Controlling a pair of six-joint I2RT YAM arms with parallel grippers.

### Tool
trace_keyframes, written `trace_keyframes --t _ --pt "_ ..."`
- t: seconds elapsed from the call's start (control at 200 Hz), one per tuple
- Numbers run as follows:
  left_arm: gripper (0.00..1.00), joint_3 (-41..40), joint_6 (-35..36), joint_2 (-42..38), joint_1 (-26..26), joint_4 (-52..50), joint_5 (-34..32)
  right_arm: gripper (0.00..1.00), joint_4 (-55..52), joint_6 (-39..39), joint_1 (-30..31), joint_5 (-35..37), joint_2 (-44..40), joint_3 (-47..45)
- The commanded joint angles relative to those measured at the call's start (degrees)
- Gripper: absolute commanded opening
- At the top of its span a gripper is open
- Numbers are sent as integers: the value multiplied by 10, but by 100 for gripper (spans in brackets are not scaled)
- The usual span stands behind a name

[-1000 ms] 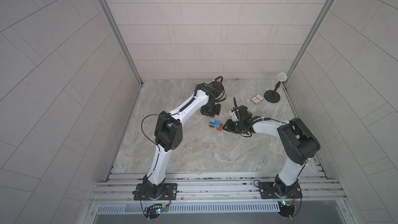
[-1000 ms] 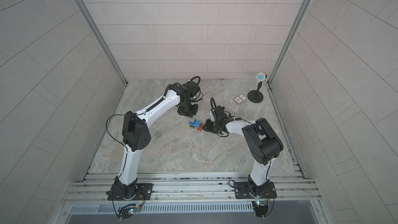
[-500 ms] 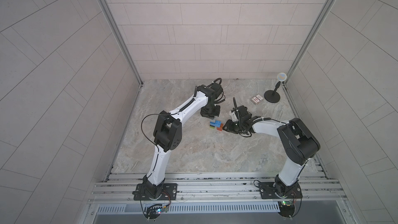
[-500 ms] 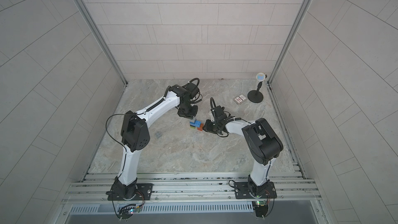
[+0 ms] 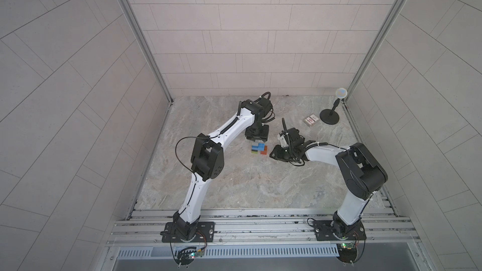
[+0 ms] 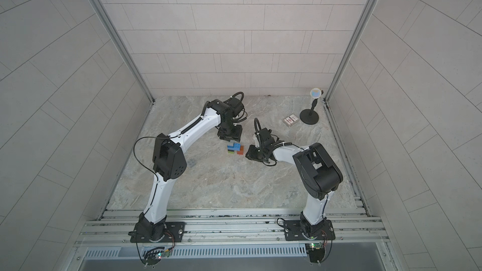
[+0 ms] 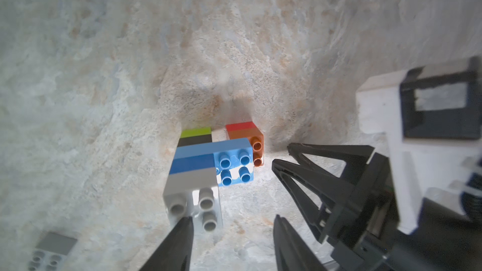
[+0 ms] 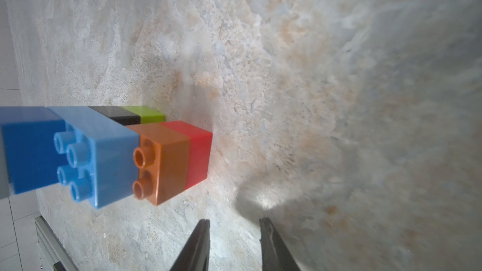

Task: Assemble the letter h with lego
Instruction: Assemble the lego brick with the lego brick, then pick up the lego brick from the center of the board.

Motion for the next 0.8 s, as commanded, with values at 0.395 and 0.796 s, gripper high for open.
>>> trace_keyframes --t 0.395,0.796 --pt "72 -404 -100 -280 128 127 -64 36 -8 -13 6 14 -24 0" --pt "71 -577 -226 -307 166 218 -128 36 -8 -14 6 14 -33 -3"
